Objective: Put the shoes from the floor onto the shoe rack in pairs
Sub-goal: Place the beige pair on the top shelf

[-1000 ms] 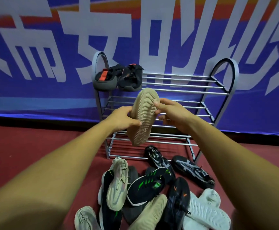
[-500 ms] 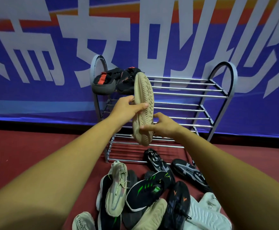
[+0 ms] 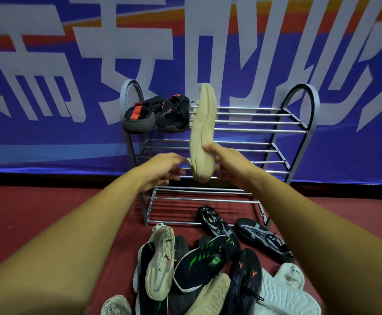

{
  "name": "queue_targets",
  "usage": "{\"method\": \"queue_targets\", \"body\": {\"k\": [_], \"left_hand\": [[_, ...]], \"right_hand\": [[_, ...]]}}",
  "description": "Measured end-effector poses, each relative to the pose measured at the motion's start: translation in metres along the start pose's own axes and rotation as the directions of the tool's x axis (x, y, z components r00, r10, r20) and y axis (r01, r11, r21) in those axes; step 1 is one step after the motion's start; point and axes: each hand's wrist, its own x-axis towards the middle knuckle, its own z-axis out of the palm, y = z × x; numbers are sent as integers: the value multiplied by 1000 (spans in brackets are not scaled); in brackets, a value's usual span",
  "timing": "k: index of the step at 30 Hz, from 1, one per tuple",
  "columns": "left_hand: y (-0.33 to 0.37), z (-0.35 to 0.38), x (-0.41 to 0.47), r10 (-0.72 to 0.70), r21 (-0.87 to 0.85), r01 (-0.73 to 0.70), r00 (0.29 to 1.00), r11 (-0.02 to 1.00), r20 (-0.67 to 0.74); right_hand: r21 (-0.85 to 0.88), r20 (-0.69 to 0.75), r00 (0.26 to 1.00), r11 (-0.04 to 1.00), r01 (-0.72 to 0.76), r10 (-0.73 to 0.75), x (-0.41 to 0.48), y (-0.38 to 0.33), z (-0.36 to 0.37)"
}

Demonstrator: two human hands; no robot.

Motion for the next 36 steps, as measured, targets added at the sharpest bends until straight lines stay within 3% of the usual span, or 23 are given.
{"method": "queue_targets", "body": {"k": [3,5,13,20,26,32,36], "left_hand": [[2,1,-6,-54,-61,68,978,996,200],[8,5,-7,-29,-144,66,969,987,246],[21,18,0,129,-276,-105,989,955,69],[28,30,12,99,-344,-117,993,932,-69],[32,37,26,126,-380,-169,983,910,-136],[33,41,37,111,-409,-167,981,897,-158],[32,43,43,163,-319,-204,975,926,-148]], "right_hand": [[45,-3,1000,999,5,-5,0,-7,-1],[78,21,999,997,23,-24,-1,-10,-1],[240,-104,977,948,208,-188,2,-13,-9],[183,-110,976,962,204,-186,4,-13,-9],[-85,-202,933,955,286,-297,9,-13,-3],[-3,-200,936,956,294,-289,14,-11,-7],[17,-186,937,952,304,-296,18,-10,-10]]}}
